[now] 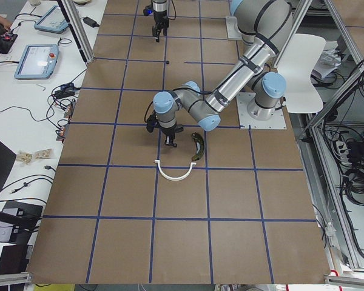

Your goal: Place bearing gear from tray to pile

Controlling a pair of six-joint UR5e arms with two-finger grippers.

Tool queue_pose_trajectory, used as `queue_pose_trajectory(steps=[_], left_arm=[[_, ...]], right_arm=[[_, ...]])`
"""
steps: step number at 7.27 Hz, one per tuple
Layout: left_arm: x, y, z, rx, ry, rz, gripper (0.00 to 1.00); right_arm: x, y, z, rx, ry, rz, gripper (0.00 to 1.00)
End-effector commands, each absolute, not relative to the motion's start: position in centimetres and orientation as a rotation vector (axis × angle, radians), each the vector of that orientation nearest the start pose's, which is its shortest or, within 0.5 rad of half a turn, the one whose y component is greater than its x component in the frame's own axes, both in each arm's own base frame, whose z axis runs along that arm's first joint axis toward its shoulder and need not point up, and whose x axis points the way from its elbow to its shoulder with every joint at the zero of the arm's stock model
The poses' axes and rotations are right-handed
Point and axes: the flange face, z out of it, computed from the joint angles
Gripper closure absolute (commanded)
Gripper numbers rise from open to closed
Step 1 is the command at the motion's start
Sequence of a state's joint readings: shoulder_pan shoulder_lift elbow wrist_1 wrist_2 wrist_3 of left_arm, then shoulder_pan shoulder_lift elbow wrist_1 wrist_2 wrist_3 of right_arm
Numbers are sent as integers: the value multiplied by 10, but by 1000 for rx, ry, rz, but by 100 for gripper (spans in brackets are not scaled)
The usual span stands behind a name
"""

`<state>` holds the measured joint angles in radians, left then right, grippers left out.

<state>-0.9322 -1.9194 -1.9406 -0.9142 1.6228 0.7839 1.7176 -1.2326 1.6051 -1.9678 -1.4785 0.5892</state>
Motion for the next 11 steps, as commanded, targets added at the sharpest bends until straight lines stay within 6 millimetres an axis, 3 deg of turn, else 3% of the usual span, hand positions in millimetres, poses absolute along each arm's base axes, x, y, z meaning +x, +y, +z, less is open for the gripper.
queue_pose_trajectory(steps=[1, 2, 3, 5, 7, 8, 10, 11], left_arm=[[195, -514, 211, 228, 3133, 91, 0], [144, -532, 212, 190, 3164, 54, 0], [71, -546, 223, 179, 3141, 34, 0], [-76, -555, 248, 119, 3143, -52, 0], [-201, -546, 251, 37, 3162, -98, 0], [-248, -543, 256, 5, 3183, -140, 0], [-289, -548, 242, 8, 3243, -98, 0], [-309, -538, 231, -28, 3229, -67, 0]], right_arm=[[109, -565, 446, 426, 3038, 72, 0], [80, -537, 492, 312, 3069, 58, 0], [81, -515, 517, 207, 3084, 2, 0], [82, -516, 512, 183, 3135, 24, 0], [97, -521, 517, 157, 3136, -41, 0], [123, -520, 512, 162, 3150, -42, 0], [140, -525, 508, 121, 3120, -92, 0], [140, -525, 507, 119, 3120, -92, 0]])
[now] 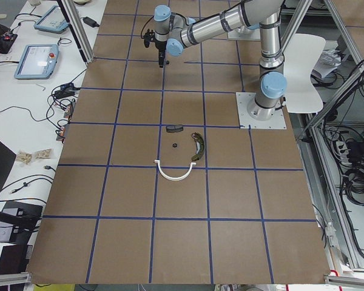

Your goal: Place bearing gear from tray to pile

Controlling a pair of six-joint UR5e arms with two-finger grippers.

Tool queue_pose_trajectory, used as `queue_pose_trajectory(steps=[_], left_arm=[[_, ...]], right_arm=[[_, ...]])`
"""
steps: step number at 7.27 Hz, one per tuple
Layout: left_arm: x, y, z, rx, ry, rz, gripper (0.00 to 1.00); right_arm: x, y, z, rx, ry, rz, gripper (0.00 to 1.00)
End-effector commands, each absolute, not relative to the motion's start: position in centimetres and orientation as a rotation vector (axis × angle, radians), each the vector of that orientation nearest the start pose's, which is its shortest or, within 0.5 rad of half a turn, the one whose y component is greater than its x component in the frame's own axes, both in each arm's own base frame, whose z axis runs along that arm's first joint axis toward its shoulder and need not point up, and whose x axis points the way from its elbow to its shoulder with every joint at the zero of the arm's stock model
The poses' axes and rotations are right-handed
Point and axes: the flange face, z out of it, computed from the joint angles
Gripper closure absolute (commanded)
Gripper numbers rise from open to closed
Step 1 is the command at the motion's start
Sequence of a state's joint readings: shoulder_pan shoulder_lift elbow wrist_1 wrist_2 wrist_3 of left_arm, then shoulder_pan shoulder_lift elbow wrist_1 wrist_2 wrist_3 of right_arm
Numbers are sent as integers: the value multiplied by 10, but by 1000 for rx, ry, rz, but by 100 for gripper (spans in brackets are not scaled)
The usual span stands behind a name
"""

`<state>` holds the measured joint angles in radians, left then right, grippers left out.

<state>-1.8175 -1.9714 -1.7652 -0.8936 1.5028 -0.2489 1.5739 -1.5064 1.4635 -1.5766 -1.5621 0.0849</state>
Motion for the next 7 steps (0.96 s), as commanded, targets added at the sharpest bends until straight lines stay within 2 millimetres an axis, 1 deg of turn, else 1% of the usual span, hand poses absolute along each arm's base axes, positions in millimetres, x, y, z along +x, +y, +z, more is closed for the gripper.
queue_pose_trajectory(steps=[1, 2, 3, 4, 5, 6, 7], left_arm=[[-321, -532, 221, -103, 3227, -34, 0], [-339, -522, 211, -126, 3220, -6, 0], [-351, -515, 203, -103, 3214, 16, 0], [-354, -514, 190, -167, 3204, 49, 0], [-355, -514, 179, -185, 3194, 71, 0], [-356, -516, 180, -173, 3198, 62, 0], [-360, -525, 189, -169, 3213, 11, 0]], right_arm=[[140, -526, 507, 119, 3117, -97, 0], [139, -525, 508, 121, 3116, -97, 0], [139, -525, 508, 121, 3116, -97, 0], [139, -525, 509, 119, 3116, -99, 0], [139, -524, 509, 119, 3116, -99, 0], [139, -523, 509, 119, 3116, -99, 0], [139, -523, 509, 119, 3116, -99, 0]])
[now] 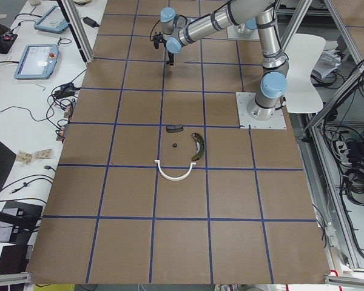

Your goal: Place bearing gear from tray to pile

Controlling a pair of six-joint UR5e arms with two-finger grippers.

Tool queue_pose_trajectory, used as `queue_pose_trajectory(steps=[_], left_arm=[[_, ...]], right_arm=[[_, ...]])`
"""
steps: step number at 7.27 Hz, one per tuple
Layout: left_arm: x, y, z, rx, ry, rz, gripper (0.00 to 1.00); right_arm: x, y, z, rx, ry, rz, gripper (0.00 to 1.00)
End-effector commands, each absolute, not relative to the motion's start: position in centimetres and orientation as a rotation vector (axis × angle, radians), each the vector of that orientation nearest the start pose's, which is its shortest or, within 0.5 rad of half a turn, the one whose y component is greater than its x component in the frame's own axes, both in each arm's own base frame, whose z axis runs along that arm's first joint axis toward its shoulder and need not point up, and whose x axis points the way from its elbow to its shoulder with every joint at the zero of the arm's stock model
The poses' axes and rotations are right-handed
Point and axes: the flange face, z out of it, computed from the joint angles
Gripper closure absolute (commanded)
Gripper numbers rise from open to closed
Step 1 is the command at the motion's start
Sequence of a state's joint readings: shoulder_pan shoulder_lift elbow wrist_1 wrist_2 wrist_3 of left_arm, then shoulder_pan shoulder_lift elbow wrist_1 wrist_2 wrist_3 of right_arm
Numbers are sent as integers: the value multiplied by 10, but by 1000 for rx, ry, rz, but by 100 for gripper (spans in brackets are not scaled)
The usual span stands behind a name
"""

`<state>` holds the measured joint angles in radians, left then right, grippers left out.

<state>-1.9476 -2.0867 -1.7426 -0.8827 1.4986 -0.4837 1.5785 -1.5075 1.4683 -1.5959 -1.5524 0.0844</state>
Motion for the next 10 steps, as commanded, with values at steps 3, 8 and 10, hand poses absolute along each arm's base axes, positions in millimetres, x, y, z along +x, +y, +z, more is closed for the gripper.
queue_pose_trajectory(steps=[3, 8, 10], left_arm=[[-359, -538, 177, -163, 3169, -9, 3], [-362, -531, 167, -126, 3147, 8, 22], [-363, -529, 168, -129, 3159, 23, 30]], right_arm=[[139, -523, 508, 112, 3119, -95, 0], [139, -523, 509, 107, 3117, -97, 0], [139, -523, 508, 107, 3119, -95, 0]])
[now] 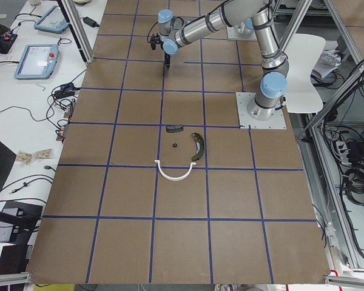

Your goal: Place bearing gear from tray to pile

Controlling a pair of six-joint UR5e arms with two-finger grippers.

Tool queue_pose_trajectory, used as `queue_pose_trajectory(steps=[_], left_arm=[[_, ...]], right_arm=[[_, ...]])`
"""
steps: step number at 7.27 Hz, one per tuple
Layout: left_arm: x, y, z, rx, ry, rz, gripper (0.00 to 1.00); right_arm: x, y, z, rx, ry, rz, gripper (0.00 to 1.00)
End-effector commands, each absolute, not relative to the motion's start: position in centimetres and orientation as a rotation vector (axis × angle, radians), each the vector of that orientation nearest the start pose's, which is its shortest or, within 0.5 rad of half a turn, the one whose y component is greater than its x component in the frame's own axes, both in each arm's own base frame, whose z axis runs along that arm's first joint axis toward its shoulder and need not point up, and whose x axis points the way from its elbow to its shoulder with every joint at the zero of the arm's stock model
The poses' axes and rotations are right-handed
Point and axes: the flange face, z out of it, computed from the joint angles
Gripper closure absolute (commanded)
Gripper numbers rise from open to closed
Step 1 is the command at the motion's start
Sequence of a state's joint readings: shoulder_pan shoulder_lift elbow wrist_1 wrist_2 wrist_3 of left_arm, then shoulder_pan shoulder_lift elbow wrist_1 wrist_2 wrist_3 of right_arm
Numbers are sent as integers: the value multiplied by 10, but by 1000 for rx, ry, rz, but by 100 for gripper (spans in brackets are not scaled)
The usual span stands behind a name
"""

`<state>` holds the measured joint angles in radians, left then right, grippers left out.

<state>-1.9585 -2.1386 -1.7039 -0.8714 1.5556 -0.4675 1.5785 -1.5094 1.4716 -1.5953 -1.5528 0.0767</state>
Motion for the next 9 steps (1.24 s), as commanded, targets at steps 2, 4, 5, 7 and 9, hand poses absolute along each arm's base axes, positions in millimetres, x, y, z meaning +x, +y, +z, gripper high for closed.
queue_pose_trajectory(steps=[2, 4, 5, 7, 9], left_arm=[[-363, -531, 170, -124, 3165, 10, 59], [-364, -533, 175, -114, 3184, 5, 83], [-363, -532, 176, -117, 3184, 5, 94], [-346, -539, 192, -146, 3200, -9, 95], [-269, -569, 210, -190, 3173, 39, 95]], right_arm=[[139, -523, 509, 107, 3117, -99, 0], [139, -523, 508, 102, 3119, -97, 0], [139, -525, 507, 102, 3119, -95, 0], [138, -524, 508, 104, 3119, -97, 0], [138, -524, 508, 104, 3119, -97, 0]])
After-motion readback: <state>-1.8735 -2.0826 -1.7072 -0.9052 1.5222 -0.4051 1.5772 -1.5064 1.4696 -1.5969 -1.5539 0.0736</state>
